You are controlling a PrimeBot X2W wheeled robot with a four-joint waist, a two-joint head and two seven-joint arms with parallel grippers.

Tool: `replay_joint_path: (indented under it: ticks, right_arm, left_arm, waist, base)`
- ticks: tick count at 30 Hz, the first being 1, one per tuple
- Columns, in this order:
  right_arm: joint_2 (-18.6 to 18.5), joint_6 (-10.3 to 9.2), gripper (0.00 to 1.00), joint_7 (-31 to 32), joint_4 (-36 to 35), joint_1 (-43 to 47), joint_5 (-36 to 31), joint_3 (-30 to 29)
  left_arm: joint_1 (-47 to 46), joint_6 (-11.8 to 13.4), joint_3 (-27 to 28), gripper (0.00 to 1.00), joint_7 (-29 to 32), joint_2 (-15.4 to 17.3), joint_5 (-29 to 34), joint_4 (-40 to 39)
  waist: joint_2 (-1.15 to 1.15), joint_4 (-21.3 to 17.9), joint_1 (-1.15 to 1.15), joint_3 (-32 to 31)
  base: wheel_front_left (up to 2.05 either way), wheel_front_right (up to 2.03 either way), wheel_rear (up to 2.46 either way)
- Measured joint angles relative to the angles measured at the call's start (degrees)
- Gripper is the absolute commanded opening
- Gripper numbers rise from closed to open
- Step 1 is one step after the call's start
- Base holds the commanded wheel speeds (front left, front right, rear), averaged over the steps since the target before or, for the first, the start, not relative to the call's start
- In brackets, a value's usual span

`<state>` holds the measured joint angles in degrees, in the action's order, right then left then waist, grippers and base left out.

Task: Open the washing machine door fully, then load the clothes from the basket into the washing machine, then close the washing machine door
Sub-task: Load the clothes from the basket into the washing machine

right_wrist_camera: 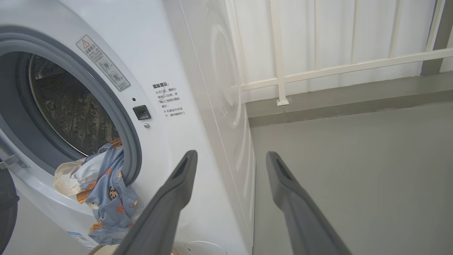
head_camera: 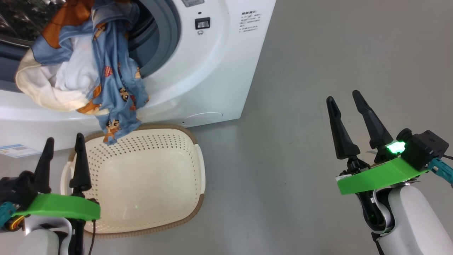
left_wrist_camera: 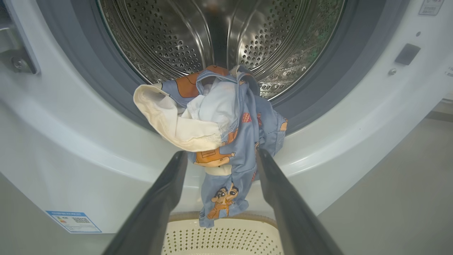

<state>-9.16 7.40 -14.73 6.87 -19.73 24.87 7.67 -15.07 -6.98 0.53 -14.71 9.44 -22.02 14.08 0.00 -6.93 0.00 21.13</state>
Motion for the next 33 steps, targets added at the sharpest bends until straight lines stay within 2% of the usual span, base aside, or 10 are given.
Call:
replay_joint_path:
  ticks: [11, 22, 26, 33]
  right_arm:
    - [0.24, 0.0, 1.0, 0.0, -0.24, -0.01, -0.01, 0.32]
    - [0.67, 0.0, 1.0, 0.0, -1.05, -0.27, -0.03, 0.9]
    - [1.36, 0.0, 1.0, 0.0, -1.4, -0.65, -0.1, 1.15]
    - [1.89, 0.0, 1.0, 0.0, -1.62, -1.69, -0.11, 1.38]
  left_arm:
    - [-0.87, -0.07, -1.34, 1.0, 2.21, 0.02, -2.29, 4.36]
    - [-14.03, -0.35, -4.43, 1.0, 4.2, 1.38, -5.39, 21.82]
    - [-19.7, -0.35, -7.44, 1.0, 4.53, 2.42, -6.42, 28.02]
    - [-26.83, -0.36, -12.82, 1.0, 3.59, 4.58, -11.83, 36.1]
  waist:
    - [0.0, -0.94, 0.0, 0.89]
    - [0.0, -2.32, 0.0, 3.57]
    - [0.0, -3.01, 0.0, 5.0]
    - [0.0, -4.66, 0.0, 7.35]
  base:
    - [0.0, 0.0, 0.0]
    - [0.0, 0.0, 0.0]
    - [0.0, 0.0, 0.0]
    - [0.0, 0.0, 0.0]
